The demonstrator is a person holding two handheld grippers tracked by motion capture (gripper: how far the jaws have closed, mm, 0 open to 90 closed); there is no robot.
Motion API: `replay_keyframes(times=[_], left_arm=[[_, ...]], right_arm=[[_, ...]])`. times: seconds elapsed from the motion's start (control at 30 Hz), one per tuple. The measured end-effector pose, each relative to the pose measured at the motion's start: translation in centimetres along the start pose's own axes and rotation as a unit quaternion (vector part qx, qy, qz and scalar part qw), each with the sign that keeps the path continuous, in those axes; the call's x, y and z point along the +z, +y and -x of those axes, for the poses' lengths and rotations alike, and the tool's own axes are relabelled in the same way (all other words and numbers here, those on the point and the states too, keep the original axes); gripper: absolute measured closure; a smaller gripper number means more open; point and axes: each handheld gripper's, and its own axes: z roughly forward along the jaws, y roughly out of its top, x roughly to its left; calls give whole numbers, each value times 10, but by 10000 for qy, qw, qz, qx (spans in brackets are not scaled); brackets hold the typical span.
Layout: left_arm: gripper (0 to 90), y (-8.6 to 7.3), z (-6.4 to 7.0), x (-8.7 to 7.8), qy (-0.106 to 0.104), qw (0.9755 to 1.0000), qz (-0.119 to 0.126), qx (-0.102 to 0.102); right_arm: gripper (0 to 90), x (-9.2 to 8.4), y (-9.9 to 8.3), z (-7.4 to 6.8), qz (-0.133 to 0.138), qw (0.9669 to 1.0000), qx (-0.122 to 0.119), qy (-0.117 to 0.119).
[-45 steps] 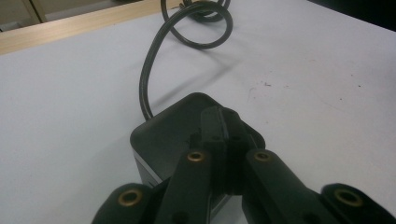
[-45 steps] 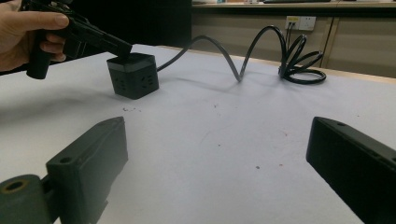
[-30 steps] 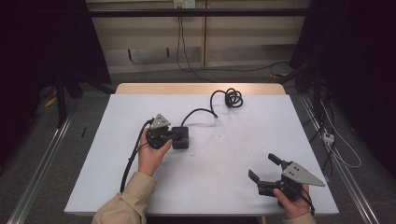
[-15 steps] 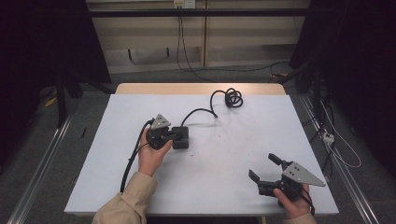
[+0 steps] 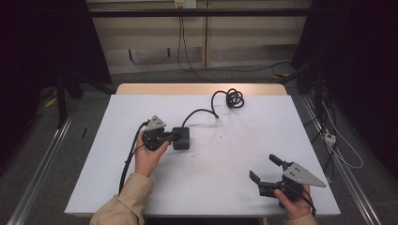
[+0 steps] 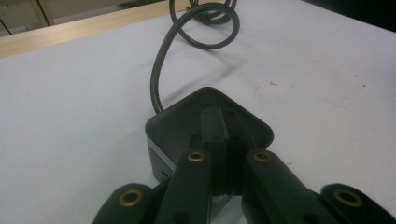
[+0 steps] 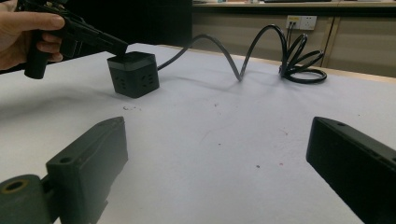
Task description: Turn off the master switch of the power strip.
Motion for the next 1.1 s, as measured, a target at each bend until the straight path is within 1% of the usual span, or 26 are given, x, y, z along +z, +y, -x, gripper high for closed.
replay_keyframes(times=[0.03,0.07,0.1,0.2,0.3,0.37,0.5,0.53,0.57,0.6,0.63,0.67,0.7,0.73,0.77,0.8,0.87,1.03,1.1], left_arm=[[900,0,0,0,-12,10000,13,-8],[900,-1,-1,0,-46,10000,24,-64],[900,-1,-1,0,-43,10000,44,-62],[900,0,1,0,36,10000,-1,89],[900,0,1,0,17,10000,14,59],[900,0,2,0,36,10000,15,91],[900,0,2,2,96,9999,65,87],[900,0,2,2,33,10000,70,33],[900,1,3,2,52,9999,67,78],[900,1,5,3,17,10000,72,55],[900,2,5,4,-30,10000,58,33],[900,3,6,4,4,10000,16,-25],[900,4,5,4,43,10000,-35,2],[900,4,6,4,24,10000,-32,-25],[900,4,6,3,74,9999,-75,76],[900,4,7,4,94,9999,-74,119],[900,4,9,4,11,10000,-55,74],[900,5,10,4,93,9998,-125,99],[900,5,9,4,60,9999,-111,36]], right_arm=[[49,0,0,0,-4,10000,-9,2],[49,1,0,-1,3,10000,-9,9],[49,1,0,-1,4,10000,-20,14],[49,2,0,-2,-18,10000,-29,35],[49,2,0,-2,-18,10000,-28,36],[49,2,0,-1,-4,10000,-18,29],[49,2,0,-1,-3,10000,-27,28],[49,2,0,-1,-1,10000,-22,35],[49,2,0,-1,-1,10000,-21,33],[49,2,0,0,-1,10000,-23,32],[49,1,0,0,3,10000,-18,37],[49,1,0,0,0,10000,-23,34],[49,1,0,0,-3,10000,-18,40],[49,1,0,0,-11,10000,-22,40],[49,1,0,0,-13,10000,-17,41],[49,1,0,0,-14,10000,-16,42],[49,1,0,0,-10,10000,-17,43],[49,1,0,-2,-2,10000,-20,39],[49,1,0,-2,-2,10000,-23,51]])
